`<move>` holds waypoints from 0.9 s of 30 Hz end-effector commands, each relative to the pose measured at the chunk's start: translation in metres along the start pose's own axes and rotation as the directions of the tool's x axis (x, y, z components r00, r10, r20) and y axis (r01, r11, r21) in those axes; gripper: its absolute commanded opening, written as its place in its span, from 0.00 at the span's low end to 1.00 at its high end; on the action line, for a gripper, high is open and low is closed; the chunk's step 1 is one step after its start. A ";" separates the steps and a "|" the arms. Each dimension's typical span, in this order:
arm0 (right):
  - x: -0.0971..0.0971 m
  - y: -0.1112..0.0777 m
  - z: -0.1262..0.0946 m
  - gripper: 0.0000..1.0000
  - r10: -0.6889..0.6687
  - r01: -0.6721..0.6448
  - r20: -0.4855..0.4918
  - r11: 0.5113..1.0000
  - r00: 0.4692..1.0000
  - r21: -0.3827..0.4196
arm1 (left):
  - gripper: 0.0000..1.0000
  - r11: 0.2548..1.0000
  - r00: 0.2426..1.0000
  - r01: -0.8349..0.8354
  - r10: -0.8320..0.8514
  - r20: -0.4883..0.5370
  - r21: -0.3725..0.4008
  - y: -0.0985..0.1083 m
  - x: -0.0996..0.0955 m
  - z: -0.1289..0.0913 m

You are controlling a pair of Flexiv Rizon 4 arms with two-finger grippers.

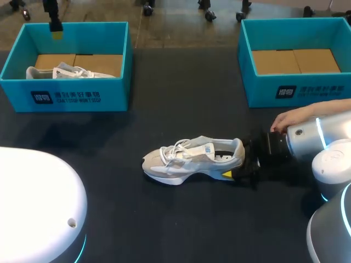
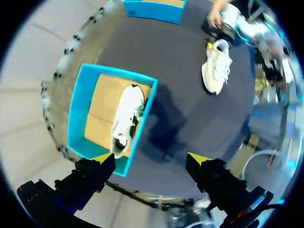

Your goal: Take the shoe out of the shoebox, open the shoe tongue, remove and reinsert the insole, then place the shoe into the shoebox

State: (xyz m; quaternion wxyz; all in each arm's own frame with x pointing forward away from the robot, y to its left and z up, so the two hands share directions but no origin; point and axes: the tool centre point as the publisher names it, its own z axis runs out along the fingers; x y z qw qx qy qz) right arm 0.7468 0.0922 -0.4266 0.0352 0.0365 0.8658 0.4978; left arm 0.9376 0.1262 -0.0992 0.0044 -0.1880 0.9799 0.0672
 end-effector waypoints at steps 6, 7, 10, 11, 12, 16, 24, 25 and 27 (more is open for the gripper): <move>0.000 0.000 0.003 0.00 0.000 0.000 0.001 1.000 1.000 0.003 | 1.00 0.759 0.756 0.651 -0.649 -0.083 0.000 -0.010 0.031 0.006; 0.000 0.000 0.003 0.00 0.000 0.000 0.001 1.000 1.000 0.003 | 1.00 0.750 0.748 0.661 -0.659 -0.076 0.005 -0.011 0.034 0.007; 0.000 0.000 0.003 0.00 0.000 0.000 0.001 1.000 1.000 0.003 | 1.00 0.713 0.715 0.699 -0.696 -0.061 0.051 -0.016 0.051 0.007; 0.000 0.000 0.003 0.00 0.000 0.000 0.001 1.000 1.000 0.003 | 1.00 0.717 0.718 0.696 -0.693 -0.062 0.049 -0.019 0.056 0.007; 0.000 0.000 0.003 0.00 0.000 0.000 0.001 1.000 1.000 0.003 | 1.00 0.708 0.710 0.705 -0.702 -0.059 0.052 -0.022 0.060 0.007; 0.000 0.000 0.003 0.00 0.000 0.000 0.001 1.000 1.000 0.003 | 1.00 0.697 0.701 0.713 -0.711 -0.055 0.073 -0.036 0.081 0.010; 0.000 0.000 0.003 0.00 0.000 0.000 0.001 1.000 1.000 0.003 | 1.00 0.716 0.720 0.694 -0.689 -0.089 0.072 -0.065 0.121 0.028; 0.000 0.000 0.003 0.00 0.000 0.000 0.001 1.000 1.000 0.003 | 1.00 0.727 0.729 0.684 -0.678 -0.094 0.059 -0.069 0.125 0.031; 0.000 0.000 0.003 0.00 0.000 0.000 0.001 1.000 1.000 0.003 | 1.00 0.743 0.743 0.668 -0.662 -0.100 0.043 -0.076 0.134 0.036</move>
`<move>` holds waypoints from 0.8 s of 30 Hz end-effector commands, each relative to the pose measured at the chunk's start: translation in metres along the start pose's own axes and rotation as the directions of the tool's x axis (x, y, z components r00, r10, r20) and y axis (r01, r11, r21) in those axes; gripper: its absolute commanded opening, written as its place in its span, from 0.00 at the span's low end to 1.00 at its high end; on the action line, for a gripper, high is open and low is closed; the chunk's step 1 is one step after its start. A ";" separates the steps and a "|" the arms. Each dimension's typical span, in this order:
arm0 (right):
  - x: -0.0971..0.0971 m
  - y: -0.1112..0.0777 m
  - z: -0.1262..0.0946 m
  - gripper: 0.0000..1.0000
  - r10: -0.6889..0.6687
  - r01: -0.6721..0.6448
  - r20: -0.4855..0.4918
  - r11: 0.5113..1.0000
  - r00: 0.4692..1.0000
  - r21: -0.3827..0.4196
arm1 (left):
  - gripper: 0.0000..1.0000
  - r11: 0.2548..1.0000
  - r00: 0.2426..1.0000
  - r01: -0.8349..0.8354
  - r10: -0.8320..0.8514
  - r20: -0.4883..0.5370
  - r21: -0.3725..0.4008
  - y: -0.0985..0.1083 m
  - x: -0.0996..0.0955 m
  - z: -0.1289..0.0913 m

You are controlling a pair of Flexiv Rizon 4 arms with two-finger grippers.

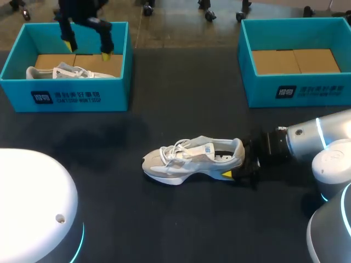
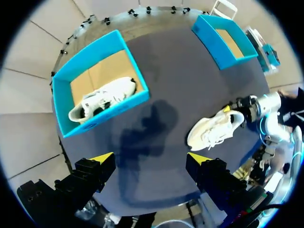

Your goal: Take the shoe out of the shoebox, open the shoe tongue, remove and reinsert the insole, then place the shoe into the shoebox

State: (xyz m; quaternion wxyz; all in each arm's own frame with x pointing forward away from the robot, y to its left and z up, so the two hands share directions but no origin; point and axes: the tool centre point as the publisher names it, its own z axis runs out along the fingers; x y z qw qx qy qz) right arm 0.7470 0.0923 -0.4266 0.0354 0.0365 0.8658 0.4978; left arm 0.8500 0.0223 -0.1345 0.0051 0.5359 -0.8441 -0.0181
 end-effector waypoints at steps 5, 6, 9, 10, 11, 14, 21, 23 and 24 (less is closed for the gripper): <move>0.001 0.000 0.003 0.00 0.000 0.000 0.001 1.000 1.000 0.003 | 1.00 0.998 0.998 -0.055 0.055 0.009 0.001 0.009 0.039 0.026; 0.001 0.000 0.003 0.00 0.000 0.000 0.001 1.000 1.000 0.003 | 1.00 0.998 0.998 -0.063 0.063 0.012 0.000 0.009 0.045 0.029; 0.001 0.000 0.003 0.00 0.000 0.000 0.001 1.000 1.000 0.003 | 1.00 0.997 0.997 -0.075 0.075 0.014 0.000 0.009 0.060 0.037; 0.001 0.000 0.003 0.00 0.000 0.000 0.001 1.000 1.000 0.003 | 1.00 0.997 0.997 -0.080 0.080 0.008 -0.003 0.009 0.066 0.039; 0.001 0.000 0.003 0.00 0.000 0.000 0.001 1.000 1.000 0.003 | 1.00 0.997 0.997 -0.082 0.082 0.007 -0.004 0.009 0.068 0.040; 0.001 0.000 0.003 0.00 0.000 0.000 0.001 1.000 1.000 0.003 | 1.00 0.993 0.993 -0.120 0.119 0.020 0.010 0.014 0.092 0.051; 0.001 0.000 0.003 0.00 0.000 0.000 0.001 1.000 1.000 0.003 | 1.00 0.987 0.987 -0.158 0.158 0.027 -0.004 0.017 0.109 0.061; 0.001 0.000 0.003 0.00 0.000 0.000 0.001 1.000 1.000 0.003 | 1.00 0.987 0.987 -0.158 0.158 0.027 -0.004 0.017 0.109 0.061; 0.001 0.000 0.003 0.00 0.000 0.000 0.001 1.000 1.000 0.003 | 1.00 0.987 0.987 -0.158 0.158 0.027 -0.004 0.017 0.109 0.061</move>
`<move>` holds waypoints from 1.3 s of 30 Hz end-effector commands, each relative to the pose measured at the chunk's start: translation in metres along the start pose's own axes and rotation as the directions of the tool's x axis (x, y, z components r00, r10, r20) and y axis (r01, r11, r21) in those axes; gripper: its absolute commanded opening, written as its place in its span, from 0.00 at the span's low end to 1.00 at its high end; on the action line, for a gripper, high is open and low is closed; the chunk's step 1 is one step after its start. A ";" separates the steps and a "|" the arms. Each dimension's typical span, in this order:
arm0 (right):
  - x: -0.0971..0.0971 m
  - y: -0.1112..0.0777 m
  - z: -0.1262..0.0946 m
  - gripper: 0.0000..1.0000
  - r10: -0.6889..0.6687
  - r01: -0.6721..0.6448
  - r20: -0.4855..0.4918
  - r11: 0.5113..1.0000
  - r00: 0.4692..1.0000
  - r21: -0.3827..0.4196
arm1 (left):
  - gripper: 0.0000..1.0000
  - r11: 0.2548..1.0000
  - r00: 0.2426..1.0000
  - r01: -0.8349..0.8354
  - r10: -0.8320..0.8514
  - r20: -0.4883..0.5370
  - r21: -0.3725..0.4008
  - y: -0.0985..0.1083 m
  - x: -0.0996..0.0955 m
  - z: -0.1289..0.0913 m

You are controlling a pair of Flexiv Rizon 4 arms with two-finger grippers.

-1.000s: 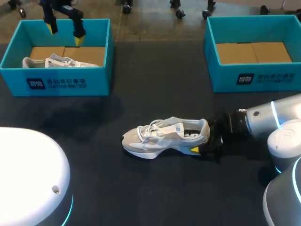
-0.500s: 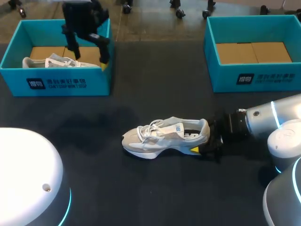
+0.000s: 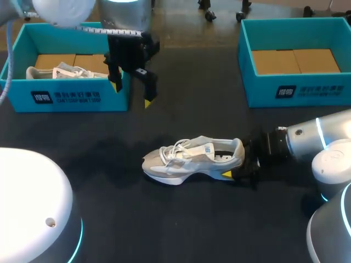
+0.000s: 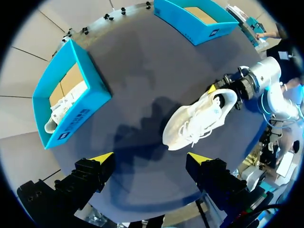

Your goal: Take the shoe out of the shoebox, open the shoe tongue, remove and reinsert the insole, then place the shoe into the shoebox

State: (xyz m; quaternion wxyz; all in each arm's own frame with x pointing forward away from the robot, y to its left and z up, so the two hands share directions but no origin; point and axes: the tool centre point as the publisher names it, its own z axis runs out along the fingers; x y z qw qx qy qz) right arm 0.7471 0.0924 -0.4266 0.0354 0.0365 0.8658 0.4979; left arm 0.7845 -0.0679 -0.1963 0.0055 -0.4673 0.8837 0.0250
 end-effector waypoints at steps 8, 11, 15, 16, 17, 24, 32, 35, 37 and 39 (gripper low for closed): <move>0.001 0.000 0.003 0.00 0.000 0.000 0.001 1.000 1.000 0.004 | 1.00 1.000 1.000 0.000 0.000 -0.001 -0.003 -0.001 -0.001 0.000; 0.001 0.000 0.003 0.00 0.000 0.000 0.001 1.000 1.000 0.004 | 1.00 1.000 1.000 0.000 0.000 -0.001 -0.003 -0.001 -0.001 0.000; 0.001 0.000 0.003 0.00 0.000 0.000 0.001 1.000 1.000 0.004 | 1.00 1.000 1.000 0.000 0.000 -0.001 -0.003 -0.001 -0.001 0.000; 0.001 0.000 0.003 0.00 0.000 0.000 0.001 1.000 1.000 0.004 | 1.00 1.000 1.000 0.000 0.000 -0.001 -0.003 -0.001 -0.001 0.000; 0.001 0.000 0.003 0.00 0.000 0.000 0.001 1.000 1.000 0.004 | 1.00 1.000 1.000 0.000 0.000 -0.001 -0.003 -0.001 -0.001 0.000; 0.001 0.000 0.003 0.00 0.000 0.000 0.001 1.000 1.000 0.004 | 1.00 0.999 0.998 0.045 -0.044 -0.034 0.026 0.002 0.006 0.002; 0.001 0.000 0.003 0.00 0.000 0.000 0.001 1.000 1.000 0.004 | 1.00 0.944 0.944 0.325 -0.320 -0.074 0.058 -0.004 0.021 0.013; 0.001 0.000 0.003 0.00 0.000 0.000 0.001 1.000 1.000 0.004 | 1.00 0.931 0.930 0.358 -0.350 -0.109 0.066 -0.001 0.029 0.014; 0.001 0.000 0.003 0.00 0.000 0.000 0.001 1.000 1.000 0.004 | 1.00 0.927 0.927 0.369 -0.361 -0.099 0.074 0.003 0.041 0.016; 0.001 0.000 0.003 0.00 0.000 0.000 0.001 1.000 1.000 0.004 | 1.00 0.933 0.932 0.355 -0.348 -0.098 0.061 0.005 0.049 0.018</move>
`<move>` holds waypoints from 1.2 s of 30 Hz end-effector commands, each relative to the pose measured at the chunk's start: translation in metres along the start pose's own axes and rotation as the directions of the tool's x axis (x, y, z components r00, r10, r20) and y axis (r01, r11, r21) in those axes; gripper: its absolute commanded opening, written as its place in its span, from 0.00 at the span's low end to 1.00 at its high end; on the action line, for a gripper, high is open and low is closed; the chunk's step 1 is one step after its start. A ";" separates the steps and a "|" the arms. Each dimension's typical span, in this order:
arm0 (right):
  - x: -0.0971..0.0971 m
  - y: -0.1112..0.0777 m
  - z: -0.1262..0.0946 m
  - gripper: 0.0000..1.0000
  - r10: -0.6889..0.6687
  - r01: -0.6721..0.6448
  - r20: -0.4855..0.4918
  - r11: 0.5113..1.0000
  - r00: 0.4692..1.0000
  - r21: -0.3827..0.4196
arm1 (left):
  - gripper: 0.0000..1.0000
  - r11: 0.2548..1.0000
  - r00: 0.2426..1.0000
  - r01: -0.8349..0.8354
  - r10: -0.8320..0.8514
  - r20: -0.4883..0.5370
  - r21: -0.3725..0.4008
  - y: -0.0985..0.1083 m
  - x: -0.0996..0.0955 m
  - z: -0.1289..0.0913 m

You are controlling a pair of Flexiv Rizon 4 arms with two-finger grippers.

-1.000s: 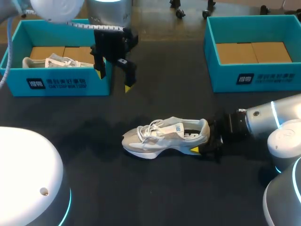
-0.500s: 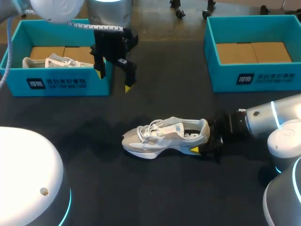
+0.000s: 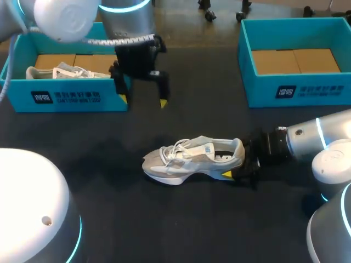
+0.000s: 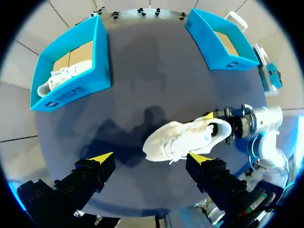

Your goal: Take the shoe out of the shoebox, open the shoe tongue, remove and reinsert the insole, then place the shoe into the shoebox

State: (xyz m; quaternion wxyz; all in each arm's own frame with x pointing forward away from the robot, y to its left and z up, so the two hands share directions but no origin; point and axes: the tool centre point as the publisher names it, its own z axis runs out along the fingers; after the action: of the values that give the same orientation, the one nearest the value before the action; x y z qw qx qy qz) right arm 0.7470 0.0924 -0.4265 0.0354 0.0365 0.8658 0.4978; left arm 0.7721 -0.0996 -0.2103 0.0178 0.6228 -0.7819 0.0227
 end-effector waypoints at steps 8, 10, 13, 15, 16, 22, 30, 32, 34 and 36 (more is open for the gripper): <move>0.001 0.000 0.003 0.00 0.000 0.000 0.001 1.000 1.000 0.004 | 1.00 0.998 0.998 -0.055 0.056 -0.018 0.011 0.038 0.042 0.029; 0.001 0.000 0.003 0.00 0.000 0.000 0.001 1.000 1.000 0.004 | 1.00 0.999 0.998 -0.055 0.055 -0.021 0.001 0.041 0.050 0.037; 0.001 0.000 0.003 0.00 0.000 0.000 0.001 1.000 1.000 0.004 | 1.00 0.999 0.998 -0.042 0.041 -0.041 -0.017 0.046 0.063 0.046; 0.001 0.000 0.003 0.00 0.000 0.000 0.001 1.000 1.000 0.004 | 1.00 0.999 0.999 -0.033 0.033 -0.039 -0.016 0.049 0.072 0.053; 0.001 0.000 0.003 0.00 0.000 0.000 0.001 1.000 1.000 0.004 | 1.00 0.999 0.999 -0.034 0.033 -0.042 -0.023 0.050 0.075 0.056; 0.001 0.000 0.003 0.00 0.000 0.000 0.001 1.000 1.000 0.004 | 1.00 1.000 1.000 0.009 -0.009 -0.004 -0.014 0.046 0.091 0.081; 0.001 0.000 0.003 0.00 0.000 0.000 0.001 1.000 1.000 0.004 | 1.00 0.995 0.995 0.095 -0.095 0.041 -0.008 0.030 0.108 0.101; 0.001 0.000 0.003 0.00 0.000 0.000 0.001 1.000 1.000 0.004 | 1.00 0.995 0.994 0.097 -0.096 0.054 -0.020 0.028 0.113 0.105; 0.001 0.000 0.003 0.00 0.000 0.000 0.001 1.000 1.000 0.004 | 1.00 0.993 0.991 0.114 -0.113 0.068 -0.019 0.025 0.118 0.107; 0.001 0.000 0.003 0.00 0.000 0.000 0.001 1.000 1.000 0.004 | 1.00 0.991 0.988 0.129 -0.127 0.087 -0.020 0.025 0.122 0.109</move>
State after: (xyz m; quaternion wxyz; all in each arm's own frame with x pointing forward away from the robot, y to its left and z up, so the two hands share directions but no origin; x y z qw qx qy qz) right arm 0.7470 0.0924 -0.4266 0.0354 0.0365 0.8658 0.4979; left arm 0.7177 -0.2007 -0.3070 0.0140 0.6709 -0.7413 0.0104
